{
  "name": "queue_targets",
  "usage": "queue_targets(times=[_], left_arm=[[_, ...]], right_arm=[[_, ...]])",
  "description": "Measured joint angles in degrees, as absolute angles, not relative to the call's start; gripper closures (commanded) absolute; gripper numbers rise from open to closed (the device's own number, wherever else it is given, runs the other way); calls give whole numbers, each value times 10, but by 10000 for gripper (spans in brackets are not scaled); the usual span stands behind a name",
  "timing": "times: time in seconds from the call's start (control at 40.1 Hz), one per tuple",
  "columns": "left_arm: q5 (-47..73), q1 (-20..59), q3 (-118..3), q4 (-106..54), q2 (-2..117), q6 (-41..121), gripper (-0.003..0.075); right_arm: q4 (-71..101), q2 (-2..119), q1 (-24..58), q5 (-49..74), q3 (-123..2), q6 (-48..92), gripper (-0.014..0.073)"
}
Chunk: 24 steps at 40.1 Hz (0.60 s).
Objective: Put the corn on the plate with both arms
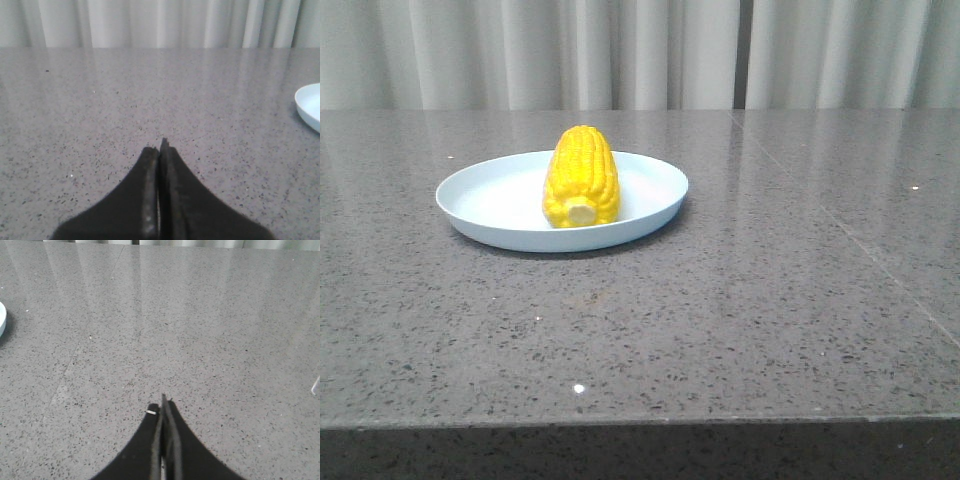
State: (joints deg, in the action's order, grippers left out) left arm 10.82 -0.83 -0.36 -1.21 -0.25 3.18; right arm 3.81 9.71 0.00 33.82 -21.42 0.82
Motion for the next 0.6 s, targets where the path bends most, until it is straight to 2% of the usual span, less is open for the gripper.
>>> queue_targets(times=[0.599], left_arm=[[79,-8,3,-12,-3,32,741]], right_arm=[[38,97,-1,339,-214,8,656]])
